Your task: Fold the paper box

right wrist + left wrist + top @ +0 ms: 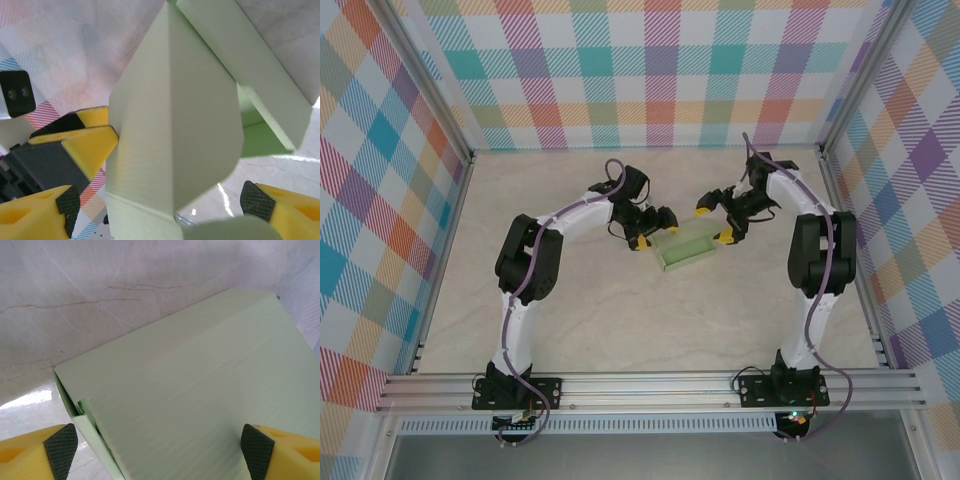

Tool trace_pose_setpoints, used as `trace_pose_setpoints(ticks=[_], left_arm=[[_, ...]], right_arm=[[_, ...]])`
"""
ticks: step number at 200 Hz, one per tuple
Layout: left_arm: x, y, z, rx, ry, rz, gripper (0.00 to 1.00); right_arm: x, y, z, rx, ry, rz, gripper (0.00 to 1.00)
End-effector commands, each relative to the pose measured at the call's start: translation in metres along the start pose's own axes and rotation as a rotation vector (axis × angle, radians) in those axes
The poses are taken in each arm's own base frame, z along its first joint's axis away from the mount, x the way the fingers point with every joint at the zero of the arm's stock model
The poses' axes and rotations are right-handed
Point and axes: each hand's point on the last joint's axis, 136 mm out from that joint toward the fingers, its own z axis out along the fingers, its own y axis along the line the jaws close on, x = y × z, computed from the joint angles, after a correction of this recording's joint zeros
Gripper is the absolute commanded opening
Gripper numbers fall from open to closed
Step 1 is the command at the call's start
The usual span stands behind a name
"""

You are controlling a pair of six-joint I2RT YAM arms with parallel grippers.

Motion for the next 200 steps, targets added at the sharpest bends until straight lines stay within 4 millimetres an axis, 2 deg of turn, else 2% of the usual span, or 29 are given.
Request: trace_pose_setpoints(ticks=[1, 37, 58, 84, 110, 134, 154, 173, 200], left_arm=[[0.005, 0.001, 0.004, -0.043, 0.019, 0.046, 0.88], [0.003, 0.002, 0.004, -0.064, 0.021, 0.070, 0.87], [0.001, 0.003, 0.003, -0.083, 0.020, 0.094, 0.87], [0.001, 0.008, 0.003, -0.103, 0.018, 0.113, 0.87], [0.003, 0.015, 0.005, -0.123, 0.023, 0.123, 0.87], [0.002, 0.020, 0.003, -0.147, 0.012, 0.171, 0.87], [-0.002, 0.018, -0.004, -0.159, -0.012, 0.245, 0.88], [-0.005, 0.007, -0.012, -0.063, -0.016, 0.277, 0.90], [-0.016, -0.001, -0.036, -0.014, -0.072, 0.324, 0.93]], right_arm=[[0.015, -0.001, -0.021, 0.019, -0.034, -0.043, 0.87], [0.017, -0.016, -0.039, 0.137, -0.108, -0.134, 0.85], [0.017, -0.023, -0.040, 0.200, -0.128, -0.198, 0.80], [0.018, -0.032, -0.027, 0.252, -0.098, -0.191, 0.72], [0.020, -0.037, -0.008, 0.255, -0.092, -0.173, 0.70], [0.021, -0.051, 0.012, 0.275, -0.073, -0.138, 0.68], [0.014, -0.062, 0.020, 0.309, -0.083, -0.127, 0.66], [0.010, -0.070, 0.024, 0.351, -0.100, -0.129, 0.65], [0.006, -0.079, 0.035, 0.407, -0.101, -0.144, 0.64]])
